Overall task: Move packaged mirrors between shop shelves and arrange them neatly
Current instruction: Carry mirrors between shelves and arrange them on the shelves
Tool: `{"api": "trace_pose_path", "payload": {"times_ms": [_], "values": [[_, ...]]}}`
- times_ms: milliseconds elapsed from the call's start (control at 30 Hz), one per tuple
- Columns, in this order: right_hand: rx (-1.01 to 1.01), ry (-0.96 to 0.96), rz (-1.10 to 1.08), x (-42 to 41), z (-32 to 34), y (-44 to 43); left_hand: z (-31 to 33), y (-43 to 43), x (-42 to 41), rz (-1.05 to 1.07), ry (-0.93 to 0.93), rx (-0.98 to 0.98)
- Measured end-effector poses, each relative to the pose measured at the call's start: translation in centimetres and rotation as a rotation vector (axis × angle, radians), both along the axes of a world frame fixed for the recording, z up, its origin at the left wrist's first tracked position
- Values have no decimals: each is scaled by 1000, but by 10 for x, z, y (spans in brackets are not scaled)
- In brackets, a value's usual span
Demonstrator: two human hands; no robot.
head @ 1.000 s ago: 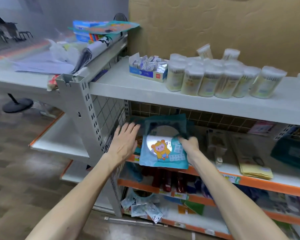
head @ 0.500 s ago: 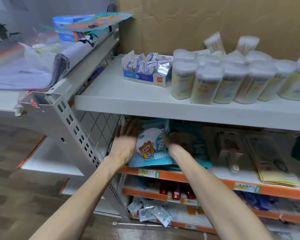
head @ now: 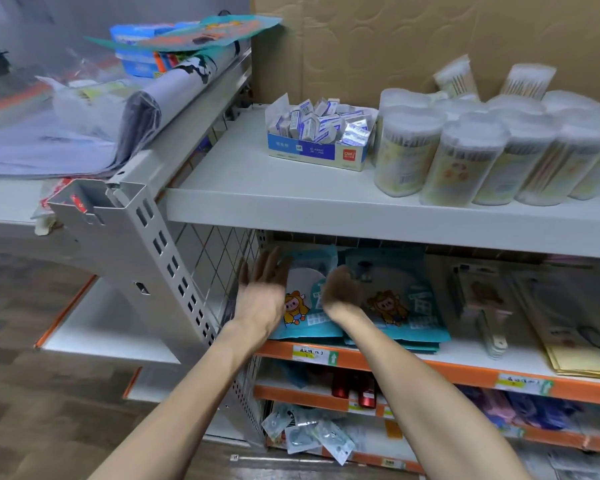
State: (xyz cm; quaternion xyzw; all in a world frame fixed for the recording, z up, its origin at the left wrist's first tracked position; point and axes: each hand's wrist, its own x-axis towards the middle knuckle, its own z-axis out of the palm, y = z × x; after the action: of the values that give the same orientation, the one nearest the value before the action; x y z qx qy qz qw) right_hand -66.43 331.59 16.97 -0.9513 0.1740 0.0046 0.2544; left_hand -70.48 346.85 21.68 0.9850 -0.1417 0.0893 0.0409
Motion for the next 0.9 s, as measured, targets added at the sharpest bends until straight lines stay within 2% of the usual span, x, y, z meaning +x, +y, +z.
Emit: {"api": "trace_pose_path", "payload": {"times_ms": [200, 400, 567, 667, 767, 900], "values": [[-309, -73, 118, -10, -4, -4, -8, -1, 1, -33, 15, 48], [-451, -166, 369, -28, 5, -29, -4, 4, 2, -61, 43, 56], [-513, -177, 538, -66, 48, -62, 12, -3, -4, -172, 38, 43], [-555, -230, 507, -91, 79, -82, 32, -19, -9, -271, -11, 12], [-709, -302, 439, -119, 99, -111, 48, -48, -15, -400, -92, -9], [-827, -331, 359, -167, 109, -169, 59, -107, -33, -513, -93, 20]]}}
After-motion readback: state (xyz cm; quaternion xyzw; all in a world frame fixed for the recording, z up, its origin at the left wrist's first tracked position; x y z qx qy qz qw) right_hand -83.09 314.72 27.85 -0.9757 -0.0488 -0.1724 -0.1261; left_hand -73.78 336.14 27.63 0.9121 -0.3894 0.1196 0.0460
